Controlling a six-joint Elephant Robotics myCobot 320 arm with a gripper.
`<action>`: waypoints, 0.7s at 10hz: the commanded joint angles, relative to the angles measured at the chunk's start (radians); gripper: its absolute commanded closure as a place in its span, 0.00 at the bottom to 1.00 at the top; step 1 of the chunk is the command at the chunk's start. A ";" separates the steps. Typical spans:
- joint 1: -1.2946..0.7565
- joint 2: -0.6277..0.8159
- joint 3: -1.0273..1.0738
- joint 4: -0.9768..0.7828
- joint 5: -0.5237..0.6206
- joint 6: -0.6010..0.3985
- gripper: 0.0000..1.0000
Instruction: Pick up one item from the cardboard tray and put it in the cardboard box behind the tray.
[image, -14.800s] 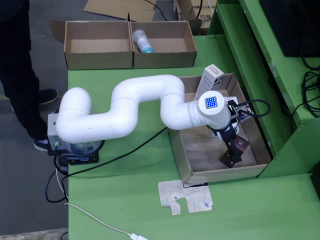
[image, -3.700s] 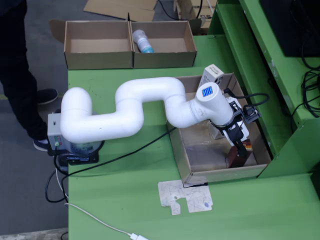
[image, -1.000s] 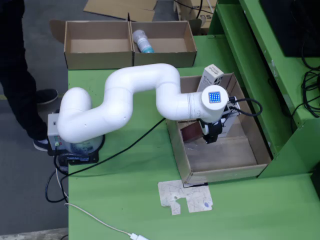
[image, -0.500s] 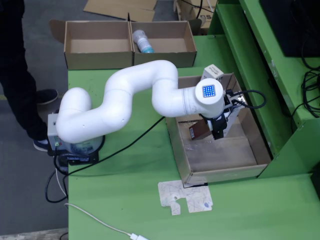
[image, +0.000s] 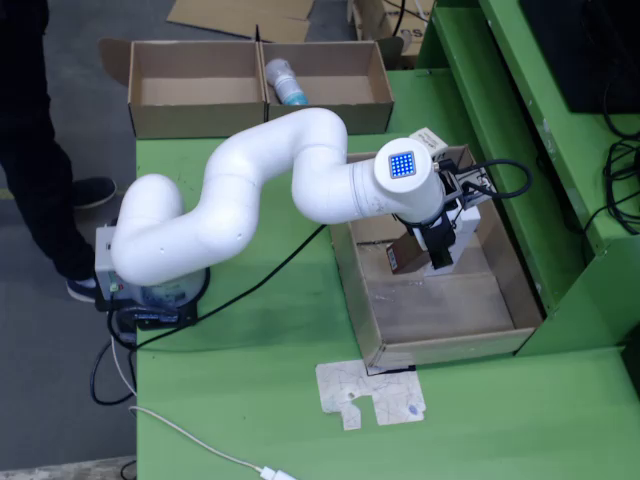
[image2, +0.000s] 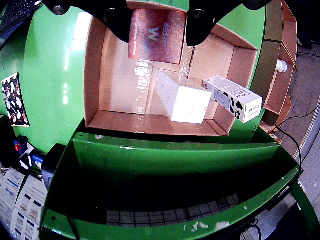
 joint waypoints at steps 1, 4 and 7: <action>-0.014 0.075 0.026 0.035 0.000 0.007 1.00; -0.021 0.135 0.026 -0.014 -0.015 0.008 1.00; -0.022 0.132 0.026 0.044 -0.039 0.036 1.00</action>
